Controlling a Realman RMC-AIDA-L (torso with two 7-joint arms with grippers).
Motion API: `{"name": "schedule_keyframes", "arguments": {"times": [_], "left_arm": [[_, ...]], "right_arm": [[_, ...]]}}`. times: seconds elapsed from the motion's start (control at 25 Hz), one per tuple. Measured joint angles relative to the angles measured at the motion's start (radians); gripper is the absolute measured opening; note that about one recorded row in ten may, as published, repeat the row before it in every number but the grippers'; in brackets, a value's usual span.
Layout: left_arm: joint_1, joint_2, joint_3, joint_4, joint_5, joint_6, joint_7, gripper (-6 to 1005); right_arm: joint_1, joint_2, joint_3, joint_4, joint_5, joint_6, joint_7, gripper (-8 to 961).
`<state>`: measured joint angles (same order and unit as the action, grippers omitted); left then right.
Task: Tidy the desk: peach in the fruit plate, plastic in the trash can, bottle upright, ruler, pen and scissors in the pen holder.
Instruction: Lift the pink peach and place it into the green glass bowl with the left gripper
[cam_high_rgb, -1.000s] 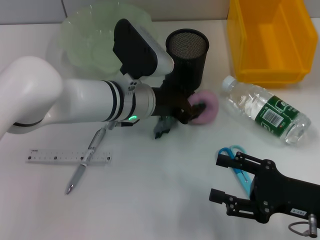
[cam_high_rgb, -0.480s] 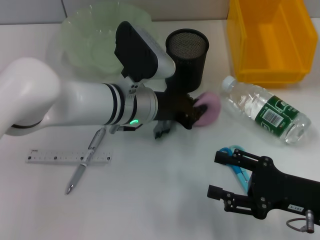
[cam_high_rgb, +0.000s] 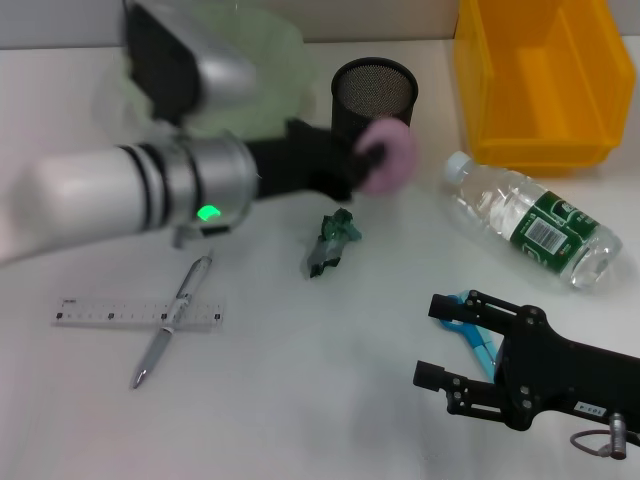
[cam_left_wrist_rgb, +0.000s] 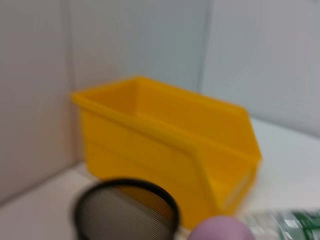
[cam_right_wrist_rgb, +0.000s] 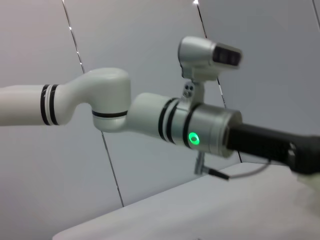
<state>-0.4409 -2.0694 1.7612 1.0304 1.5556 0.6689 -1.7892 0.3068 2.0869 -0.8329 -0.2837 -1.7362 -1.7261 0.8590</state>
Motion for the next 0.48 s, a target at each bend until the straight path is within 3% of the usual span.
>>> {"name": "schedule_keyframes", "arguments": {"times": [0.16,0.2,0.36,0.48], "left_arm": [[0.067,0.0,-0.169,0.067,-0.003,0.045,0.0,138],[0.067,0.0,-0.169,0.067,-0.003,0.045,0.0,138],[0.071,-0.001,-0.306,0.063,-0.008,0.039,0.01,140],[0.058,-0.003,-0.329,0.047,-0.009,0.012,0.023,141]], "right_arm": [[0.009,0.001,0.002,0.019,0.001,0.001,0.001,797],[0.009,0.001,0.002,0.019,0.001,0.001,0.001,797],[0.012,0.002,0.003,0.028,0.003,0.001,0.0,797],[0.017,0.002,0.003,0.046,0.01,0.0,-0.004,797]]}}
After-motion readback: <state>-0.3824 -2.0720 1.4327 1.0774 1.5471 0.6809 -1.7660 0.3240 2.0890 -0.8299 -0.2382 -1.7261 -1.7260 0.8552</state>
